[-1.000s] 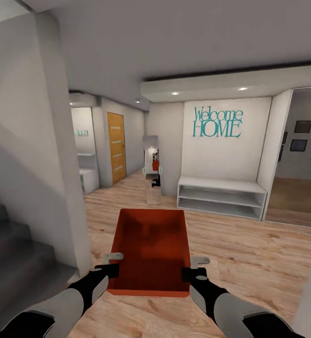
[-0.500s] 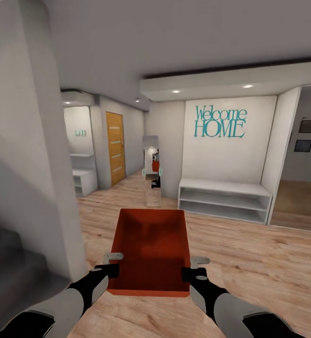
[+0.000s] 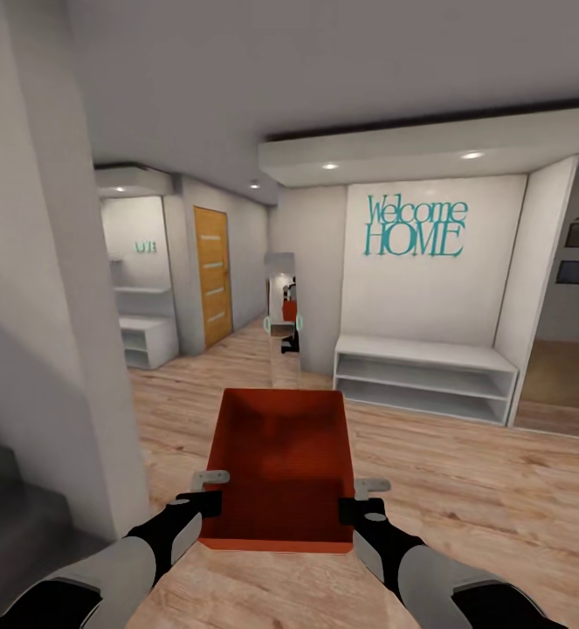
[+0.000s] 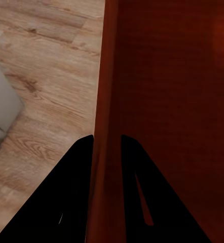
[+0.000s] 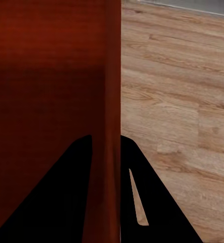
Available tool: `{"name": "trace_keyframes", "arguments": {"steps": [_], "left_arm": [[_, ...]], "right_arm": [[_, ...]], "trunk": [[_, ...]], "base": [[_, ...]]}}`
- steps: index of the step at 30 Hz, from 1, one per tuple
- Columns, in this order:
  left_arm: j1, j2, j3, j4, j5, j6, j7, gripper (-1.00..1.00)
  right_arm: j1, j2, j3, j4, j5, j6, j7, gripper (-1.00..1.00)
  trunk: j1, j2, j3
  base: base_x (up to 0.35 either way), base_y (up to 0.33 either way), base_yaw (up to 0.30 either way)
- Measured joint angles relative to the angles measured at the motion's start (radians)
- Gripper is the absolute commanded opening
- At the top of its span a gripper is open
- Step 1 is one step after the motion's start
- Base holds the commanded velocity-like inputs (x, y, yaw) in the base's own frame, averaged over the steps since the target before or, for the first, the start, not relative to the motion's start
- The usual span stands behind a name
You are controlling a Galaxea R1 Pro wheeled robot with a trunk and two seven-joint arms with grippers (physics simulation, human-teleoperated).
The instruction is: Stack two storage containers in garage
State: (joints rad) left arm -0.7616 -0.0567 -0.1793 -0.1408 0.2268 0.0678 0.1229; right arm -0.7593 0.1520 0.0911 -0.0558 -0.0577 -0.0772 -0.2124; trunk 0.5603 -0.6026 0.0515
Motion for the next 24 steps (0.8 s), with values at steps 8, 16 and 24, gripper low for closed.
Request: {"name": "trace_keyframes", "arguments": {"steps": [8, 16, 24], "left_arm": [[0.0, 0.0, 0.0, -0.001, 0.0, 0.0, 0.0, -1.0], [0.0, 0.0, 0.0, -0.001, 0.0, 0.001, 0.001, -1.0], [0.0, 0.0, 0.0, -0.001, 0.0, 0.0, 0.001, -1.0]], "right_arm": [[0.0, 0.0, 0.0, 0.0, 0.0, 0.0, 0.0, -1.0], [0.0, 0.0, 0.0, 0.0, 0.0, 0.0, 0.0, -1.0], [0.0, 0.0, 0.0, 0.0, 0.0, 0.0, 0.0, -1.0]], "trunk": [[0.0, 0.0, 0.0], [0.0, 0.0, 0.0], [0.0, 0.0, 0.0]], "base": [[0.323, 0.0, 0.0], [0.323, 0.0, 0.0], [0.323, 0.0, 0.0]]}}
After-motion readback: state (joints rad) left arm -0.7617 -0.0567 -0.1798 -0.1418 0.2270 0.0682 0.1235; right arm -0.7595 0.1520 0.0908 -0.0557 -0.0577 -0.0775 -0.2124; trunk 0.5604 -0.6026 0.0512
